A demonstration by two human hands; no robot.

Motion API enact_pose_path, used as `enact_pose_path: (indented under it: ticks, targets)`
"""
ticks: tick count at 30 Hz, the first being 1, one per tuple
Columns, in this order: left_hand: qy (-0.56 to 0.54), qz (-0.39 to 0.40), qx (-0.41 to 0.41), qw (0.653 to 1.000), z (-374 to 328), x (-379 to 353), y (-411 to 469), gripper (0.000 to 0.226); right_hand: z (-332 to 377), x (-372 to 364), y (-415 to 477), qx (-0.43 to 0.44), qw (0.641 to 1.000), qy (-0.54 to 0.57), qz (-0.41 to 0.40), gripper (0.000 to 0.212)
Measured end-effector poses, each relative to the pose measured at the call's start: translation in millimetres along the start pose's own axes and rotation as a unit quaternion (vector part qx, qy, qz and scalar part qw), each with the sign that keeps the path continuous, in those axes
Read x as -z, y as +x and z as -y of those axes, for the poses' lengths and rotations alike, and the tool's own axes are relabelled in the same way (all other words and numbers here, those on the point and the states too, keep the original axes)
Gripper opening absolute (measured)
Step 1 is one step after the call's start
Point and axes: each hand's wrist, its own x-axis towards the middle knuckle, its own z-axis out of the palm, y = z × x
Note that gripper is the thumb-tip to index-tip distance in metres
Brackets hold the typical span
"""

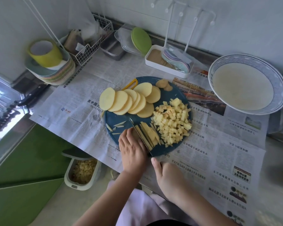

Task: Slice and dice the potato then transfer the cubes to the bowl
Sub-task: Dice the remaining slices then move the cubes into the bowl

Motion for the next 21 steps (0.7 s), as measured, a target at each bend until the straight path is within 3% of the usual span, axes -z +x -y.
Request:
enact_pose_path:
  ticks: [3,8,12,21]
  targets:
    - [-0.006,-0.007,-0.003,1.0,-1,1,0,0.047,-3,4,-1,-0.003,0.999,0.048,0.003,0.059]
    - [-0.036,-0.008,0.002,0.999,-4,6,-1,0.047,-12,17,-1,-0.041,0.964,0.257,0.051,0.055]
    - [-0.087,-0.012,0.014,0.996,-4,14,1,0.047,-12,17,-11,-0.022,0.965,0.257,0.055,0.053]
    - [-0.058,-0.029,0.034,0.997,3,6,2,0.043,-1,18,-30,0.01,0.972,0.229,0.047,0.055]
